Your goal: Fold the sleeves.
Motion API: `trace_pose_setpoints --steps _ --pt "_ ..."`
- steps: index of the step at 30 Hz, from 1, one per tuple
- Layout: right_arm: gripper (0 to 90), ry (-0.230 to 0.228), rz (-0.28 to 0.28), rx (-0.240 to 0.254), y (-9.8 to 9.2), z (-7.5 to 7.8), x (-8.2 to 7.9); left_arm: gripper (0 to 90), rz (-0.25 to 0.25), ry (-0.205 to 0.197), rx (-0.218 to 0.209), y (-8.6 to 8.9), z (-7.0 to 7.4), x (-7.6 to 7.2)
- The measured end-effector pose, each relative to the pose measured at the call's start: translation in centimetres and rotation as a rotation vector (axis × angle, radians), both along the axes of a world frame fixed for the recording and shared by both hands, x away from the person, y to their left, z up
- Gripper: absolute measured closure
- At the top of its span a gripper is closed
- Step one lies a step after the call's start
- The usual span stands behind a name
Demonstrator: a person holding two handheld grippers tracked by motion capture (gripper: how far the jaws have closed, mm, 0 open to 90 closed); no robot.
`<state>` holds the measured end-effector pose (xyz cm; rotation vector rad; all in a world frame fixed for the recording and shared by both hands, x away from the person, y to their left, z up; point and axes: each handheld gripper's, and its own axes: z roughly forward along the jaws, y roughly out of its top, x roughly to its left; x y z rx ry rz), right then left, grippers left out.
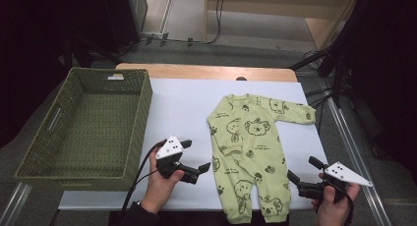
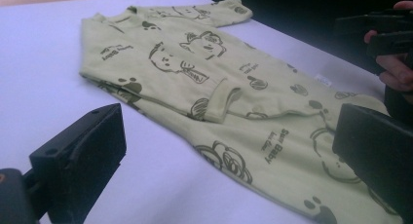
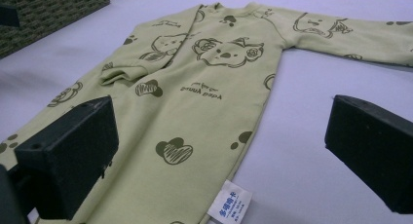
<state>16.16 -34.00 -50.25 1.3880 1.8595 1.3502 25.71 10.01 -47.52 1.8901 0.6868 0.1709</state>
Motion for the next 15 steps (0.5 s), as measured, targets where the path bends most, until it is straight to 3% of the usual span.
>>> trace_pose_setpoints --steps 10,15 --pt "0.0 0.008 -0.002 -0.005 0.0 -0.1 0.0 0.0 0.033 -0.032 0.019 1.9 -0.4 -1.5" --pt "0.0 0.009 -0.004 -0.008 -0.1 -0.1 0.0 0.0 0.044 -0.028 0.021 2.9 -0.7 -1.9"
